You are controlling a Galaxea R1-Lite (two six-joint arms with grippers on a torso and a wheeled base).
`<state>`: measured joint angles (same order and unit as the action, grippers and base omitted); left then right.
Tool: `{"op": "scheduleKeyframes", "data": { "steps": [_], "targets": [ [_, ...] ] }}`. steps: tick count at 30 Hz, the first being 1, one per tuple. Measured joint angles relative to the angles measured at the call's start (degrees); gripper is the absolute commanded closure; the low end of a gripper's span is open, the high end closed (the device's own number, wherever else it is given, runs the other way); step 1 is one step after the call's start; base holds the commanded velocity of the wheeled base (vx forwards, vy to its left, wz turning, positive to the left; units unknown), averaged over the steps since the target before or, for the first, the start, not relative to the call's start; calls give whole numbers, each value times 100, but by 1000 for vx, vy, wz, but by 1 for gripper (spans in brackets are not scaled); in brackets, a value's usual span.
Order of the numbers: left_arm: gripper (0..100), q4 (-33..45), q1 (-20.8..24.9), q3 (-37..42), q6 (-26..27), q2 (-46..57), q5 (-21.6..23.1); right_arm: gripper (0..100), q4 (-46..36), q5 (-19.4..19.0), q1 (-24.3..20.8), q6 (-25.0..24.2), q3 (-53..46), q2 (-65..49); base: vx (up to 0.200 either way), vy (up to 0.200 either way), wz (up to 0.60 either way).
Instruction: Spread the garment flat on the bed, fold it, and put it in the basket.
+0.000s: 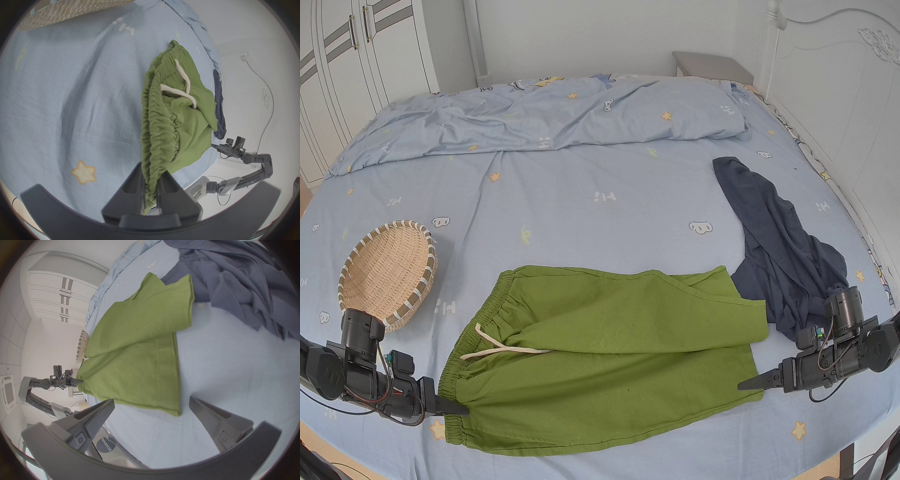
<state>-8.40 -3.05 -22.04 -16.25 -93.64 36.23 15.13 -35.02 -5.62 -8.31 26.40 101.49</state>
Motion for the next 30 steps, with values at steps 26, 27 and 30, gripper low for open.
{"op": "scheduleKeyframes", "data": {
  "steps": [26,27,30],
  "targets": [
    [100,2,-12,30,18,0,-2,100,293,-343,26,-24,-6,386,0,0,0],
    [100,6,-30,29,16,1,0,100,293,-343,30,-22,-11,386,0,0,0],
    [100,33,-80,29,22,9,2,100,283,-346,52,-27,-56,358,0,0,0]
  ]
}}
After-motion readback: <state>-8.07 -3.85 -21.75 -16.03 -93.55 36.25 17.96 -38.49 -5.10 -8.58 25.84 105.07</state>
